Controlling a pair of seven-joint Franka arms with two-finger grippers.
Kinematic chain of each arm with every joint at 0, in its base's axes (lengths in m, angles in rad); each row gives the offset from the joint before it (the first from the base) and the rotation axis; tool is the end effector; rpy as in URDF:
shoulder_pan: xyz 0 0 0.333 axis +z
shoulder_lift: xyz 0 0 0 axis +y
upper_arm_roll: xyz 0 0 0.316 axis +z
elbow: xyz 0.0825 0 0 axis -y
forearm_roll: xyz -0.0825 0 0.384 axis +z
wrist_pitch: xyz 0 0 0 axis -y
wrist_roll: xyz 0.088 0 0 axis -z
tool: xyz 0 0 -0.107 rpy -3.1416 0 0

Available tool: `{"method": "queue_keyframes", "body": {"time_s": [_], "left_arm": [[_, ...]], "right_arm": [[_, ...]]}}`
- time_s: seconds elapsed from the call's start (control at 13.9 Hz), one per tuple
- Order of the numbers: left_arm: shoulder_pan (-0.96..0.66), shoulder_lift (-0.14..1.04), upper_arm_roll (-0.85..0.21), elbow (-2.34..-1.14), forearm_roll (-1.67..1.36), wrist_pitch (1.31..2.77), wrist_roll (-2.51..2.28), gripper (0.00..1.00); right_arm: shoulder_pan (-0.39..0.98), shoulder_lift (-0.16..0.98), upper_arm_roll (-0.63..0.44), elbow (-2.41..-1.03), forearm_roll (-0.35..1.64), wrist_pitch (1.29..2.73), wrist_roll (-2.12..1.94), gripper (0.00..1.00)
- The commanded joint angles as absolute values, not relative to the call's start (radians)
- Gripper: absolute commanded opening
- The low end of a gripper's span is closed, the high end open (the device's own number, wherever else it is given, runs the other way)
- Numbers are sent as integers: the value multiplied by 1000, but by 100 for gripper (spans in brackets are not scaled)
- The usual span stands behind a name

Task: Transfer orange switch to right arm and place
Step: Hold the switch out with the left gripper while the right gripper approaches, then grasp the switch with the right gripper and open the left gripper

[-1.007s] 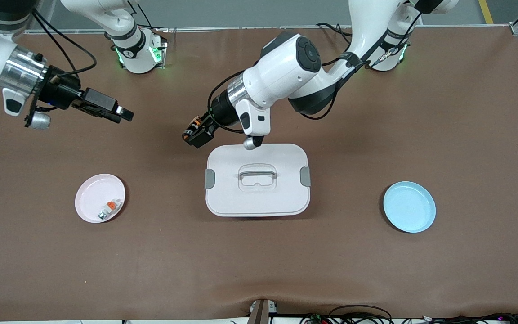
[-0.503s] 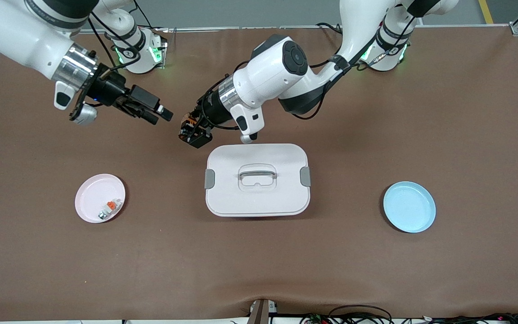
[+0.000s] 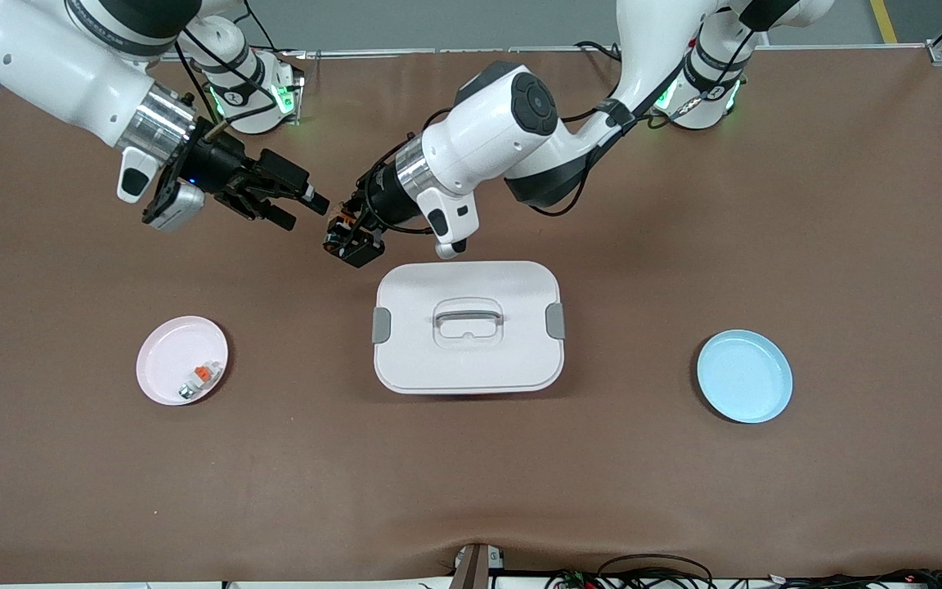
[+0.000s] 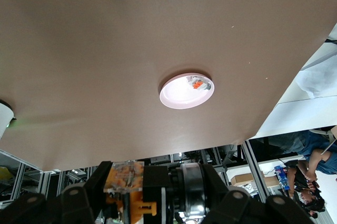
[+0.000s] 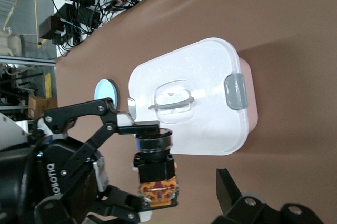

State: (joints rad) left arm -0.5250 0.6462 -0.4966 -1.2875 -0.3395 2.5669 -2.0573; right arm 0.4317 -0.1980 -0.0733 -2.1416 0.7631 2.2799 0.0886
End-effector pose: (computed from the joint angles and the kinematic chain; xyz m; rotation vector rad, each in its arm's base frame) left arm 0.4983 -0.5895 0.4803 1.7728 1.5775 -0.6334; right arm 0.4887 0.1985 0.5302 -2.4080 0.1754 -0.2004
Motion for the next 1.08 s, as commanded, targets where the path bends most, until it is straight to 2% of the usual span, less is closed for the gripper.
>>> {"method": "queue_keyframes", "body": {"time_s": [0.0,0.36,1.01], "left_arm": [[-537,658,-494,-1261,-351,2576,-2060,0],[-535,657,-494,-1261,-351,2576,-2059,0],[-535,657,-492,-1261,-353,2576,-2059,0]], "right_arm": [[462,-190,-81,-2155,742,2321,48,100],[529,-149,-81,-2181,742,2439,48,100],[532,-141,-81,-2175,742,2418,55,100]]}}
